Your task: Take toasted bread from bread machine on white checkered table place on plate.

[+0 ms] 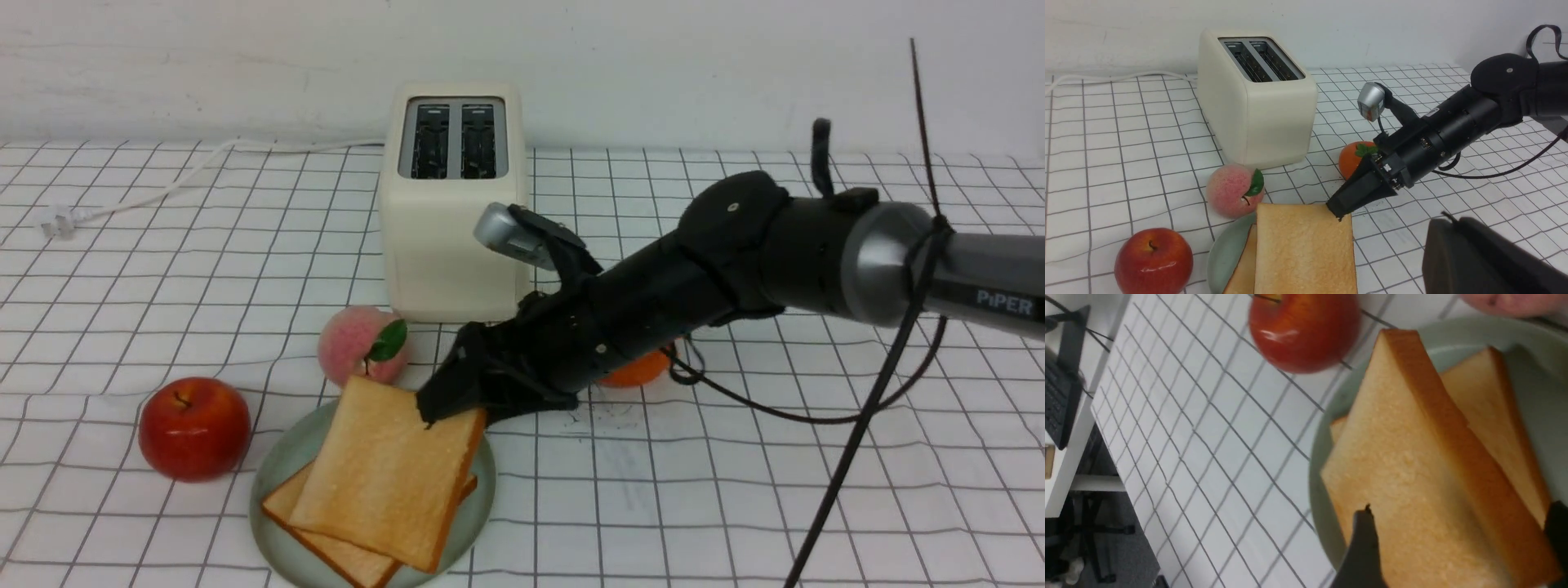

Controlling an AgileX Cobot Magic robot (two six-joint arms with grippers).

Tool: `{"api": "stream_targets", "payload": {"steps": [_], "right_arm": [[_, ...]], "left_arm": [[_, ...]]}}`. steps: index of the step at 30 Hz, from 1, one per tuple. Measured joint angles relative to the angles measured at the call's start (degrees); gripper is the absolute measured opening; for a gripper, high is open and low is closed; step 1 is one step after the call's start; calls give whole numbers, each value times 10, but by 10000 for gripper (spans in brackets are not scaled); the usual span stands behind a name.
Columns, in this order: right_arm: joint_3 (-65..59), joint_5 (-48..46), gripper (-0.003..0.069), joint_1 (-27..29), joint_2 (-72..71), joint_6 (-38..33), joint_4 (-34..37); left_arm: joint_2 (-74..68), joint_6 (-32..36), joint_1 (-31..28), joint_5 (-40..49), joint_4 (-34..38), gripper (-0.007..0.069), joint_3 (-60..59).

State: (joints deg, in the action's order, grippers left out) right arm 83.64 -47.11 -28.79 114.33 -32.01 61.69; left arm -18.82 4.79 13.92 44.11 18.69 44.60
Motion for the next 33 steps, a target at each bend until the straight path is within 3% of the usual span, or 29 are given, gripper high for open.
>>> {"api": "stream_targets", "payload": {"steps": [4,14,18,22,30,33], "right_arm": [[0,-27,498,14,-32,36,-75],[0,-83,269,15,-226,75,-226],[-1,-166,133,14,-335,170,-339],[-42,-234,2,14,-437,277,-459],[-217,-245,-13,14,-632,409,-564],[-324,-188,-9,14,-732,475,-596]], "left_arm": [[0,0,0,21,0,-13,0],[0,-14,0,100,0,-13,0],[8,-15,0,107,-11,-13,0],[59,-48,0,37,-48,-13,-18],[194,-110,0,-87,-75,-13,-141],[198,-114,0,-108,-75,-13,-201]]}}
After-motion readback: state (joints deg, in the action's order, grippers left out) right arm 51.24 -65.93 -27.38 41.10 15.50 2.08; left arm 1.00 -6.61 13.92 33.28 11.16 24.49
